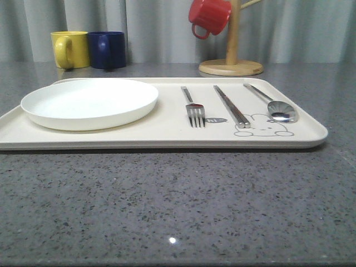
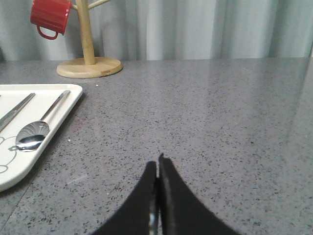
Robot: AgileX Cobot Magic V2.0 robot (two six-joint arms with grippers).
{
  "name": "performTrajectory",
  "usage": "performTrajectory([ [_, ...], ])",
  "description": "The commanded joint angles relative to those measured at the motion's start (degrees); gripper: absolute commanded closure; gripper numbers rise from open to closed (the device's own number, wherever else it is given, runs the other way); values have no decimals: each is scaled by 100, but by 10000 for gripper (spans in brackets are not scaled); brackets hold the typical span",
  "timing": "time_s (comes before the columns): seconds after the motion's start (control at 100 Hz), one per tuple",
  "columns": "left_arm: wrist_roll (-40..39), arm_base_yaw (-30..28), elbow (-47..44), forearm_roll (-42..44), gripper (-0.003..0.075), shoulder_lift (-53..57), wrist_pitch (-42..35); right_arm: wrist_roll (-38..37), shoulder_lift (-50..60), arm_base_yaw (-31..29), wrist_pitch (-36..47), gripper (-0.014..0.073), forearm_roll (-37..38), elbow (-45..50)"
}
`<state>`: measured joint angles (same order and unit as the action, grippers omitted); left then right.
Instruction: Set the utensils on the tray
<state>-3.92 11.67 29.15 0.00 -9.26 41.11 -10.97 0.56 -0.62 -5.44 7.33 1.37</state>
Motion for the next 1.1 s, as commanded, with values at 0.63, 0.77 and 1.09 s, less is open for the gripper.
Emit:
performTrajectory([
  [0.63,-48,30,141,0,739,-75,-400,61,112,-39,477,654,81,22],
  [0.77,-58,-11,44,351,739,-75,-660,61,112,-39,477,654,81,22],
  [1.09,-436,-933,-2062,702,740,501,-3362,61,112,-39,477,654,81,22],
])
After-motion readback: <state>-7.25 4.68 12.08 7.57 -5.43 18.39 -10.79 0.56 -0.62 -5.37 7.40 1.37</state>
